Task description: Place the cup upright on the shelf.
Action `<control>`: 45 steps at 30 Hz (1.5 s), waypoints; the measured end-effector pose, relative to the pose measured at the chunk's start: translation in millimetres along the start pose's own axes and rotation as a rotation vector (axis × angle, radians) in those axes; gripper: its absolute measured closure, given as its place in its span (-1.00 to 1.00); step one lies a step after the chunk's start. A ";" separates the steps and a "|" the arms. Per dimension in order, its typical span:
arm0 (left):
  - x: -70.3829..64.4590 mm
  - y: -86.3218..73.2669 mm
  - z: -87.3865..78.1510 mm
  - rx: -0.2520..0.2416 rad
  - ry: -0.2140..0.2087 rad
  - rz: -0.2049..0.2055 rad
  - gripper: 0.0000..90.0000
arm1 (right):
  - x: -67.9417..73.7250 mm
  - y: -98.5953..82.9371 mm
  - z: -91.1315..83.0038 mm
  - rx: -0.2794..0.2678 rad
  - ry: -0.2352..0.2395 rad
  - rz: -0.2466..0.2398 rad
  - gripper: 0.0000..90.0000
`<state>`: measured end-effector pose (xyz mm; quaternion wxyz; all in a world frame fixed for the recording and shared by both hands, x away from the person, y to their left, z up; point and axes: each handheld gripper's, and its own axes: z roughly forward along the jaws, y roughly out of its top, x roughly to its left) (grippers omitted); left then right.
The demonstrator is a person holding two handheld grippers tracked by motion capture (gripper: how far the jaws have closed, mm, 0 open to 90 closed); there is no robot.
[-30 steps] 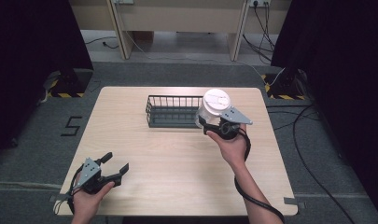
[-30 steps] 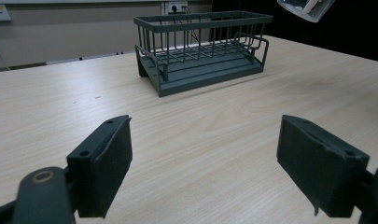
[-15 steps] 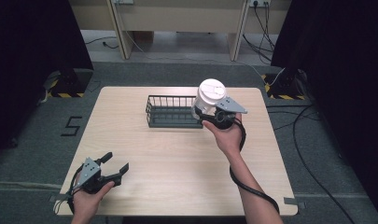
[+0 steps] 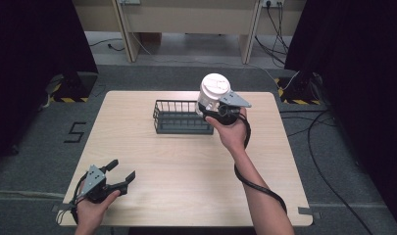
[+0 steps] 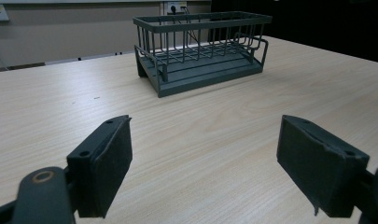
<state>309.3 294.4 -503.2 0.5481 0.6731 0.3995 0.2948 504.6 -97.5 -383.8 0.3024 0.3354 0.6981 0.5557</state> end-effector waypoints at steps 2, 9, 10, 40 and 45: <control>-0.1 0.2 -0.1 0.000 0.000 0.001 -0.61 | 0.8 1.3 6.6 0.005 0.002 -0.001 -0.58; 0.2 0.2 -0.2 -0.001 0.000 0.003 -0.61 | 7.5 4.4 31.2 0.032 0.016 -0.005 -0.58; 0.3 0.2 -0.4 -0.001 0.000 0.003 -0.61 | 8.5 4.5 34.7 0.038 0.018 -0.004 -0.58; 0.3 -0.1 0.8 0.004 -0.010 0.005 -0.61 | 16.2 -22.7 91.6 0.199 0.021 0.020 -0.58; -0.1 -0.1 0.9 0.004 -0.013 0.006 -0.61 | 18.0 -27.1 96.5 0.222 0.021 0.031 -0.59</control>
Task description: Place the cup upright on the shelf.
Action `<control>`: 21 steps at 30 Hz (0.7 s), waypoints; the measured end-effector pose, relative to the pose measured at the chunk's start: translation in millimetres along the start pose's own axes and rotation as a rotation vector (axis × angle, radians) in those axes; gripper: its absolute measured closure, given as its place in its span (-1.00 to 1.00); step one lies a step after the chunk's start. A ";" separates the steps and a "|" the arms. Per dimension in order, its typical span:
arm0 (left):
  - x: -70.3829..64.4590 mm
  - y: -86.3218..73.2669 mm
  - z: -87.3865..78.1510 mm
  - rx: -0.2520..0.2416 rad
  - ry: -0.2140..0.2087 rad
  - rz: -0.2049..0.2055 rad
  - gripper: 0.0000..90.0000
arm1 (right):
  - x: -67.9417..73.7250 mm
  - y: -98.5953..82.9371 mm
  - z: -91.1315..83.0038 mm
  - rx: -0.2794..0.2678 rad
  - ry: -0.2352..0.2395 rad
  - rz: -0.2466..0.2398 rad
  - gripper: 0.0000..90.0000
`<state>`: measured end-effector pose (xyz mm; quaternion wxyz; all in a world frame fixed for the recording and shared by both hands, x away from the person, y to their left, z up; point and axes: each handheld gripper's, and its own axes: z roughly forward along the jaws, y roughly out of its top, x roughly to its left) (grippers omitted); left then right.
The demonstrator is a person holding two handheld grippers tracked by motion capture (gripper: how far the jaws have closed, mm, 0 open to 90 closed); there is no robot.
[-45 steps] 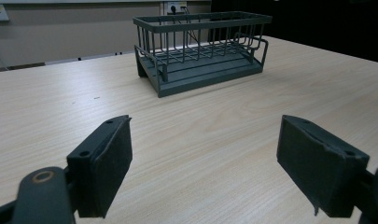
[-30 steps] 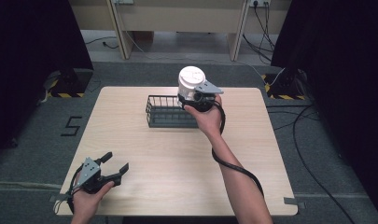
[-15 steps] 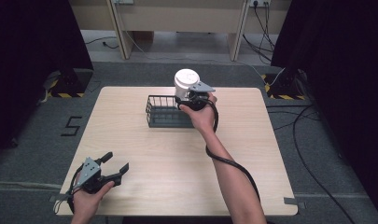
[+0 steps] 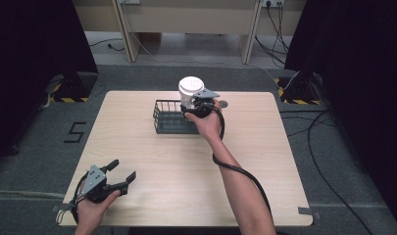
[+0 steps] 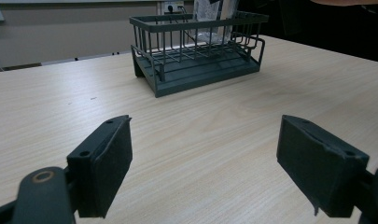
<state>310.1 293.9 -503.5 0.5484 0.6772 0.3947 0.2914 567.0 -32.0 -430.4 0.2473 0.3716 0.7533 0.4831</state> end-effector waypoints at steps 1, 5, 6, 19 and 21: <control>0.0 0.0 0.0 0.000 0.000 -0.001 -0.61 | 0.3 -0.7 1.1 0.004 0.001 0.004 -0.59; 0.1 -0.1 0.0 -0.002 -0.001 -0.004 -0.61 | 1.1 -3.8 4.9 0.018 0.000 0.002 -0.59; 0.0 -0.1 0.0 -0.002 -0.002 -0.004 -0.61 | 1.5 -4.9 5.9 0.023 0.000 0.005 -0.59; -0.3 0.0 0.4 0.002 -0.003 0.002 -0.61 | 4.7 -10.1 12.7 0.038 -0.004 0.003 -0.63; -0.3 0.0 0.4 0.003 -0.002 0.003 -0.61 | 4.6 -10.4 12.6 0.047 -0.002 0.013 -0.65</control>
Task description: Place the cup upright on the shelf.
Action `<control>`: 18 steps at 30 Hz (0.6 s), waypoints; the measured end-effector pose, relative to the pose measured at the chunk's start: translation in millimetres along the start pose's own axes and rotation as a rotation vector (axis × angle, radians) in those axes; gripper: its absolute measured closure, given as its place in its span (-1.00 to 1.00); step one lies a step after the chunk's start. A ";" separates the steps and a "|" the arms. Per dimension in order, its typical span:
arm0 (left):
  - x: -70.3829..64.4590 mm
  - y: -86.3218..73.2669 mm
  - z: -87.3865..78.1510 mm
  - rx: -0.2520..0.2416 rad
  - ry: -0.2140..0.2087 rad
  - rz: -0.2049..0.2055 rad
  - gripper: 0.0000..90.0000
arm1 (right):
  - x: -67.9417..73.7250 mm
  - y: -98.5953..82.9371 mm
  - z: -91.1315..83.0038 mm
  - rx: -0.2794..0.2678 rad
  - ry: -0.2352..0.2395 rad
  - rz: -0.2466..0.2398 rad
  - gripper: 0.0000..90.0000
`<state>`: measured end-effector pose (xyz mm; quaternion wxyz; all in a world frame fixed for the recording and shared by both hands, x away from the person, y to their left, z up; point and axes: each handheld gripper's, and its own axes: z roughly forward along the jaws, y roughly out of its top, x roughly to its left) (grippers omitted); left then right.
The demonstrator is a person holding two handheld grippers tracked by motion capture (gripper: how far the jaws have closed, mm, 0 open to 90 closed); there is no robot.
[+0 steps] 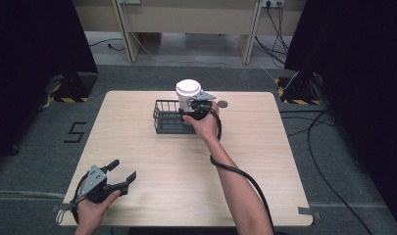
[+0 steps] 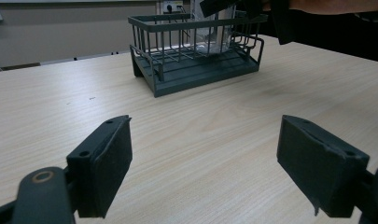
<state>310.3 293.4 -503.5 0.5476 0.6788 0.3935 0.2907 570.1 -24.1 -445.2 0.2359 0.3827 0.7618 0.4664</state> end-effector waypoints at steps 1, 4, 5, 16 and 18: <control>0.0 -0.1 0.1 0.000 0.001 -0.001 -0.61 | -0.2 0.0 -0.6 -0.005 0.001 -0.003 -0.66; 0.0 -0.3 0.8 -0.001 0.003 -0.004 -0.61 | -0.5 0.1 -3.8 -0.006 0.015 -0.006 -0.66; 0.1 -0.2 0.9 0.000 0.004 -0.003 -0.61 | -0.9 -0.3 -4.8 -0.004 0.016 -0.004 -0.66; -0.1 -0.7 1.7 0.006 0.009 0.000 -0.63 | -4.0 -2.1 -26.2 -0.005 0.051 -0.013 -0.66; -1.0 -0.3 1.9 0.007 0.008 0.004 -0.63 | -2.4 -3.6 -32.6 -0.010 0.059 -0.017 -0.66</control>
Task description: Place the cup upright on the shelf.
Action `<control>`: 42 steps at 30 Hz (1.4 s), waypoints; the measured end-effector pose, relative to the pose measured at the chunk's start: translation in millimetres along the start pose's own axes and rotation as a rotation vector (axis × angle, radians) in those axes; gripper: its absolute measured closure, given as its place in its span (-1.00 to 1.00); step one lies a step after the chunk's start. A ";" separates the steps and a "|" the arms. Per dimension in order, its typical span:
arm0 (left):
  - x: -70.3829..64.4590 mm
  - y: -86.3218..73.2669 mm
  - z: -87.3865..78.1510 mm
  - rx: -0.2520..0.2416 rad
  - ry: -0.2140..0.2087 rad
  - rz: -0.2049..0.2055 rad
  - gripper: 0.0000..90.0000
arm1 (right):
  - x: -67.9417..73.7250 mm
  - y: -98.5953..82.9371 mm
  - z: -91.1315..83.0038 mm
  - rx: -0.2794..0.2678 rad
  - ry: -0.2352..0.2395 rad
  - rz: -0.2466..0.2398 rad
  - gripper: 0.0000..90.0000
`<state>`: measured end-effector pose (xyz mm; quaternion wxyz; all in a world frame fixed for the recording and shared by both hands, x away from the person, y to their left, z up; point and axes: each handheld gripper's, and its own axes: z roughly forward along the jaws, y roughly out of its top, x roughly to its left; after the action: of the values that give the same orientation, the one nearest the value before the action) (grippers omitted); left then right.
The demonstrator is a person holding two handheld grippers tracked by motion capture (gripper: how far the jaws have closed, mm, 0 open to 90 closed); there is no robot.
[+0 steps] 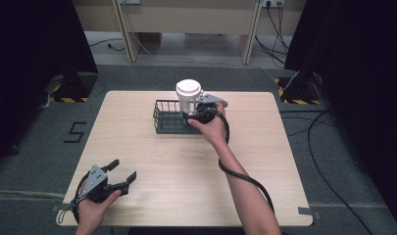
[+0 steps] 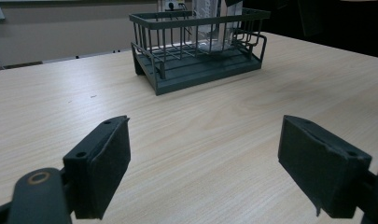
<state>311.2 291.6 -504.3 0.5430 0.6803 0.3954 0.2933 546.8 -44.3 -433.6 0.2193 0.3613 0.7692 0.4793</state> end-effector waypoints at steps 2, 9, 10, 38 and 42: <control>-0.2 -0.1 0.1 0.002 0.000 0.002 -0.63 | 0.6 -0.7 -2.1 0.001 0.002 -0.001 -0.66; -0.9 0.0 0.2 0.004 0.000 0.007 -0.63 | 3.6 -5.4 -18.5 -0.015 0.011 -0.002 -0.66; -1.0 0.0 0.3 0.004 0.000 0.007 -0.63 | 3.5 -6.1 -20.2 -0.017 0.010 0.001 -0.65; -3.2 -0.5 1.4 0.009 -0.002 0.008 -0.63 | 3.6 -23.9 -69.3 -0.075 0.019 0.013 -0.58; -3.4 -0.5 1.5 0.007 -0.002 0.005 -0.63 | 3.5 -28.1 -75.4 -0.076 0.016 0.011 -0.56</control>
<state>310.5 287.9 -505.0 0.5403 0.6834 0.3943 0.2925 483.4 -93.1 -425.2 0.2242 0.3528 0.7502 0.5124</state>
